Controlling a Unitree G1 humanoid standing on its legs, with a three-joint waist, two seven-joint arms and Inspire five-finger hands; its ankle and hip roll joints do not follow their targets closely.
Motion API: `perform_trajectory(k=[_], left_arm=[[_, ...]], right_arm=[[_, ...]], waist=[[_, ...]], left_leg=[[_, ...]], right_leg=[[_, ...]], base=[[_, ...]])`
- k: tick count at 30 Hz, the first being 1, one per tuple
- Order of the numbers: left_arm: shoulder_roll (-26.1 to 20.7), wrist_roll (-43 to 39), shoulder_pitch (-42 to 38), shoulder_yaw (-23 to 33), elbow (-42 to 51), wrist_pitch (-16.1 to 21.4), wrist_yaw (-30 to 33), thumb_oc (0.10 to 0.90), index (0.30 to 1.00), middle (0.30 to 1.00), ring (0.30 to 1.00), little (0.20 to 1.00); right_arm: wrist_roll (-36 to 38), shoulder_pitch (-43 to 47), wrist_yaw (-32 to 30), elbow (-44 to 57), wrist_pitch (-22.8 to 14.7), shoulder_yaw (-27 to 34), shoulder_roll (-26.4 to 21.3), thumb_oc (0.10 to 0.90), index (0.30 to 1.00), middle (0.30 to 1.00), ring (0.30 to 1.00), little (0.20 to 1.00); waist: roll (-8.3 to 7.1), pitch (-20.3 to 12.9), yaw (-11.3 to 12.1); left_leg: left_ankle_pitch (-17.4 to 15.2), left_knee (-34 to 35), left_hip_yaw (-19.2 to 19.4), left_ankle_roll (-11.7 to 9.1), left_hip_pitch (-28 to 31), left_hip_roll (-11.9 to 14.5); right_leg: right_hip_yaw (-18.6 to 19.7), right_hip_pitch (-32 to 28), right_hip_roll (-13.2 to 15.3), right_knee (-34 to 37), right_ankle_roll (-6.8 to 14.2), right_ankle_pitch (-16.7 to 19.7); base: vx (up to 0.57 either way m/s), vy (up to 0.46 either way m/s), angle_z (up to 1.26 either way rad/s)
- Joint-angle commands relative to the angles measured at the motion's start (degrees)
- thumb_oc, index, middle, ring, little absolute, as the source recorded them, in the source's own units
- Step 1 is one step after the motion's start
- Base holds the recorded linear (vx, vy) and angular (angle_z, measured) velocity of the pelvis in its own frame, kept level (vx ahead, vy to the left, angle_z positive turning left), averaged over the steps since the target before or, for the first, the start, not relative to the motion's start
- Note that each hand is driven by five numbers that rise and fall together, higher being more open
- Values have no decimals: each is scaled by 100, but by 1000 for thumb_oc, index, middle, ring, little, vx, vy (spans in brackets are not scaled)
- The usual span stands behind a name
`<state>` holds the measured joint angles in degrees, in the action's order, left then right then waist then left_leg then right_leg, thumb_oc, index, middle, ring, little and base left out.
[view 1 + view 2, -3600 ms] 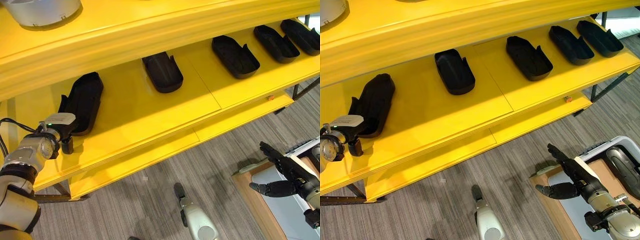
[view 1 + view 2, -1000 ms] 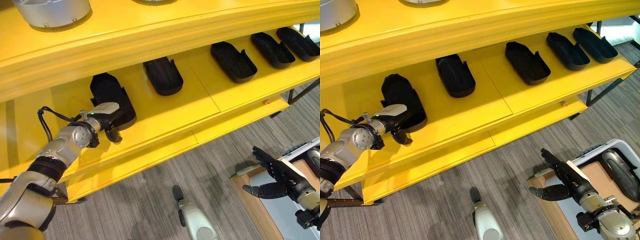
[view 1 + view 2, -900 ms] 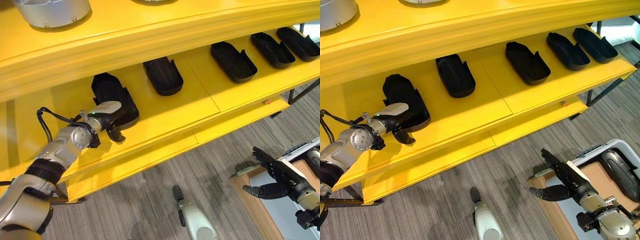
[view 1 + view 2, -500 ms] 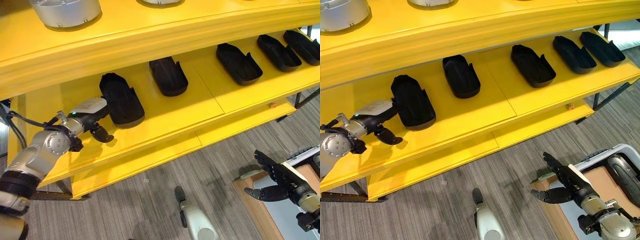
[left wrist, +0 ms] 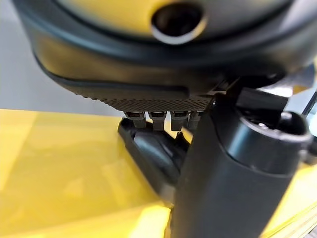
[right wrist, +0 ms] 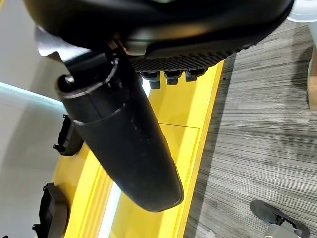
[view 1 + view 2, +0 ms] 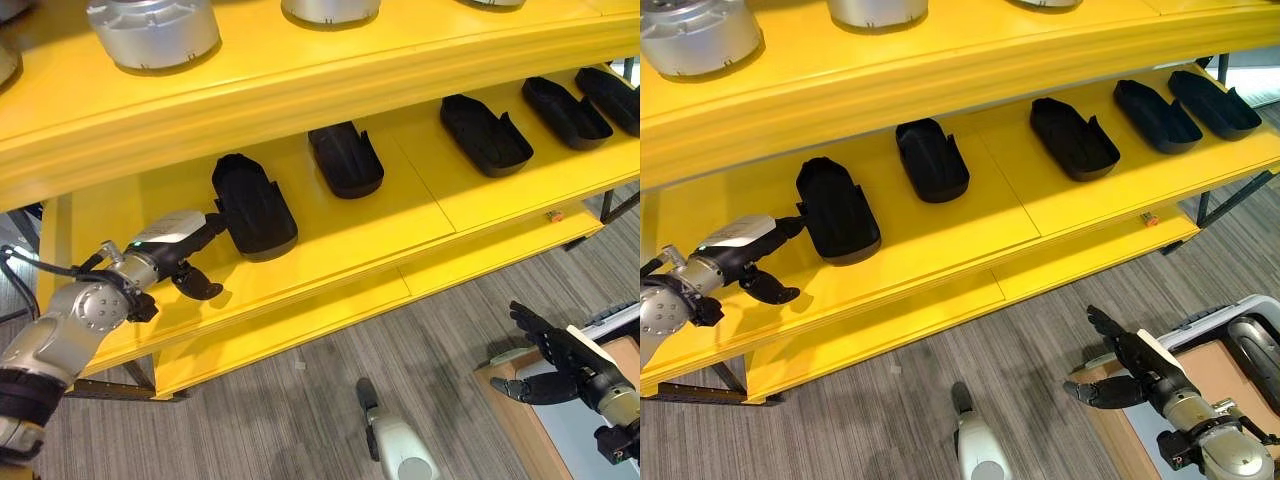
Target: Move parts from the plastic box to the shelf.
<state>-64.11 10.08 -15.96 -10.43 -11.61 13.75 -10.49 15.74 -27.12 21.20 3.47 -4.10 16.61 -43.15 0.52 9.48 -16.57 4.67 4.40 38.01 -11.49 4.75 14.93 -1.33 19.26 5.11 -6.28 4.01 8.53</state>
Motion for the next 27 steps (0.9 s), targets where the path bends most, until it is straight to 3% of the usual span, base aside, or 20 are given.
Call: perform_trajectory(k=[1, 6, 12, 21, 27], left_arm=[[-44, -844, 279, 1242, 670, 413, 417, 900, 1000, 1000, 1000, 1000], [519, -1798, 1089, 1481, 1076, 592, 211, 900, 1000, 1000, 1000, 1000], [1186, -2284, 1804, 1729, 1689, 678, 2, 900, 1000, 1000, 1000, 1000], [2066, -2705, 2334, 1641, 2044, 636, -209, 900, 1000, 1000, 1000, 1000], [2379, -2866, 2525, 1562, 2039, 557, -249, 900, 1000, 1000, 1000, 1000]], right_arm=[[-150, -25, -281, 551, -759, 821, -353, 900, 1000, 1000, 1000, 1000], [-510, 239, -532, 895, -972, 1123, -500, 900, 1000, 1000, 1000, 1000], [-806, 650, -740, 1240, -1114, 1236, -699, 900, 1000, 1000, 1000, 1000], [-1198, 1367, -873, 1581, -1238, 970, -956, 900, 1000, 1000, 1000, 1000], [-1298, 1684, -959, 1347, -1175, 635, -956, 900, 1000, 1000, 1000, 1000]], waist=[[153, -361, -137], [111, -602, -23], [28, -874, 87], [-134, -1165, 317], [-222, -1207, 478]], left_leg=[[500, 1, -577, -222, 19, 582], [408, 23, -736, -168, 107, 494], [431, 43, -768, -21, 141, 421], [324, 60, -971, 88, 169, 340], [278, 49, -1056, 135, 222, 328]], right_leg=[[449, -231, 402, 76, 553, -8], [276, -598, 528, 292, 607, 19], [63, -876, 652, 484, 624, 138], [-211, -1267, 783, 627, 687, 124], [-285, -1417, 799, 600, 681, 68]], base=[[42, 33, 13], [50, 36, 13], [19, 27, 16], [20, 24, 15], [31, 3, 11]])
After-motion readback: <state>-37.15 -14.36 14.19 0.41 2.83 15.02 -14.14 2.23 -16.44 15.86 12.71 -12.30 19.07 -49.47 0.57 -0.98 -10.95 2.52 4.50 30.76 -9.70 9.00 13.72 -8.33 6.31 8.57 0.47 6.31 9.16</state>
